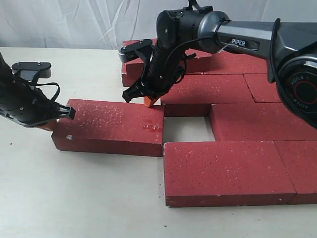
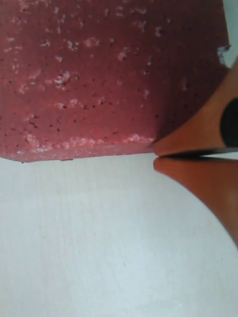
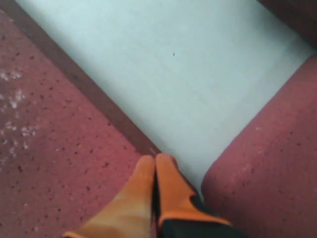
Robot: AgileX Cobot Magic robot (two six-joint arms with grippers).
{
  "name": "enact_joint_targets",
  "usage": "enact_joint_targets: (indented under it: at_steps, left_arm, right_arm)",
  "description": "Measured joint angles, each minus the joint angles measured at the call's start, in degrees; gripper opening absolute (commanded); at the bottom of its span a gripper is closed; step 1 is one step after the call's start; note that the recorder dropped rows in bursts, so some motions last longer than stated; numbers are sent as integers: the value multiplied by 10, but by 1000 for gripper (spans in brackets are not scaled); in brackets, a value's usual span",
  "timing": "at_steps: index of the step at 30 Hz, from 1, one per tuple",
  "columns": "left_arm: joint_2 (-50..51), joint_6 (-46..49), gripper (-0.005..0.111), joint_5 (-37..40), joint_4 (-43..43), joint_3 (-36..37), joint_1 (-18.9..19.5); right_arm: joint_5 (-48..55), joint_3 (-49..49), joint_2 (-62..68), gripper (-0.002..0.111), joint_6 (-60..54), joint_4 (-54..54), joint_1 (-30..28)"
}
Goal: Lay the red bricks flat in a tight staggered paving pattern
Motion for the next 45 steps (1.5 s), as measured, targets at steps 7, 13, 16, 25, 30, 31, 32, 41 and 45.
enact_joint_targets:
  at_steps: [7, 13, 16, 25, 30, 31, 32, 41, 45]
  left_arm:
    - [0, 0, 0, 0, -8, 0, 0]
    - [0, 0, 0, 3, -8, 0, 0]
    - [0, 0, 0, 4, -8, 0, 0]
    - [0, 0, 0, 4, -8, 0, 0]
    - [0, 0, 0, 4, -8, 0, 0]
    - [0, 0, 0, 4, -8, 0, 0]
    - [0, 0, 0, 4, -8, 0, 0]
    - [0, 0, 0, 4, -8, 0, 0]
    - [0, 0, 0, 10, -8, 0, 0]
  right_arm:
    - [9, -1, 0, -1, 0, 5, 0]
    - [9, -1, -14, -1, 3, -6, 0]
    - [12, 0, -42, -1, 40, -38, 1]
    - [39, 145, -201, -1, -22, 26, 36]
    - [48, 218, -215, -1, -107, 80, 82]
    - [43, 224, -210, -1, -111, 80, 85]
    - [36, 231, -203, -1, -114, 80, 86]
    - [20, 238, -150, -1, -114, 74, 87]
    - [20, 238, -147, -1, -103, 47, 89]
